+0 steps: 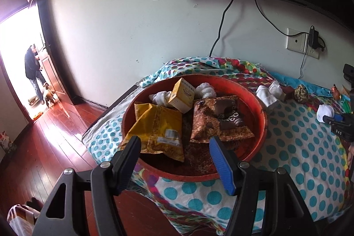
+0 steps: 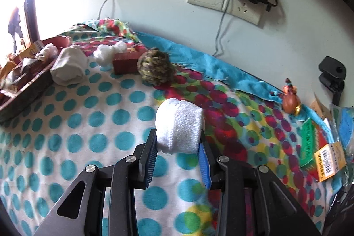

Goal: Organize objects
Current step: 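Carry the white sock into the red tray and open the right gripper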

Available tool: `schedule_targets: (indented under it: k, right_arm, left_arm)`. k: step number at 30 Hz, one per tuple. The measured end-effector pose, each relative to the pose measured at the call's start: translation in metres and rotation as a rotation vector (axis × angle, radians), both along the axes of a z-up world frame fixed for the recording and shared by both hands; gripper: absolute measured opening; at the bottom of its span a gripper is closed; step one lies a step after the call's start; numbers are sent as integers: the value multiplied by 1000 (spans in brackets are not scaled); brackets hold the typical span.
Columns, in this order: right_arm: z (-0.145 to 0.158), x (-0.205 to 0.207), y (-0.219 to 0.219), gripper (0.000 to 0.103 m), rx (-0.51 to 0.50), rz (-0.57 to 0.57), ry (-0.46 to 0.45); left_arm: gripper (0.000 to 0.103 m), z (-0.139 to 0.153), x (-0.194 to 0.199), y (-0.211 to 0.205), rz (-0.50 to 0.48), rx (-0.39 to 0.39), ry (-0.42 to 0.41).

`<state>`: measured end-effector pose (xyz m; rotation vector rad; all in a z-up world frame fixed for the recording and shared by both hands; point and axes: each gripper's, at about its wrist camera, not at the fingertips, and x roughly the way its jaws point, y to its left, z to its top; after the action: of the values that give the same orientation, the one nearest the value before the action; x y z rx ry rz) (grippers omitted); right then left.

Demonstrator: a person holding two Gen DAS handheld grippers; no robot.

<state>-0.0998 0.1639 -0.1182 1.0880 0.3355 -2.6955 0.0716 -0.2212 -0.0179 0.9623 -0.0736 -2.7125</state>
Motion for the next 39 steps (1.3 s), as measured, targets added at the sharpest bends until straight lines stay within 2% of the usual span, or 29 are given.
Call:
schedule_targets:
  k: [2, 7, 12, 15, 22, 26, 31, 36, 37, 38, 39]
  right_arm:
    - [10, 1, -10, 32, -38, 8, 9]
    - [40, 6, -49, 32, -140, 67, 17]
    - [69, 19, -117, 33, -202, 205, 26]
    - [76, 25, -161, 33, -230, 285, 4]
    - [71, 29, -258, 33, -250, 430, -78]
    - [63, 28, -308, 34, -223, 487, -110]
    - [49, 19, -338, 34, -215, 496, -159]
    - [42, 17, -347, 35, -185, 511, -171]
    - [43, 18, -346, 42, -186, 520, -171]
    - [44, 20, -342, 55, -197, 525, -165]
    - [47, 22, -337, 61, -219, 527, -153]
  left_arm:
    - [69, -2, 5, -7, 12, -2, -2]
    - [70, -9, 18, -33, 59, 85, 8]
    - [71, -14, 34, -57, 112, 144, 21]
    - [71, -17, 43, -67, 135, 173, 35]
    - [73, -29, 57, -86, 186, 224, 17]
    - [73, -37, 61, -94, 212, 250, 0]
    - [73, -42, 62, -100, 237, 262, -12]
    - [73, -50, 59, -105, 249, 272, -27]
    - [73, -52, 57, -104, 245, 276, -31]
    - [73, -53, 56, -104, 242, 275, -36]
    - [73, -55, 55, -103, 242, 273, -42]
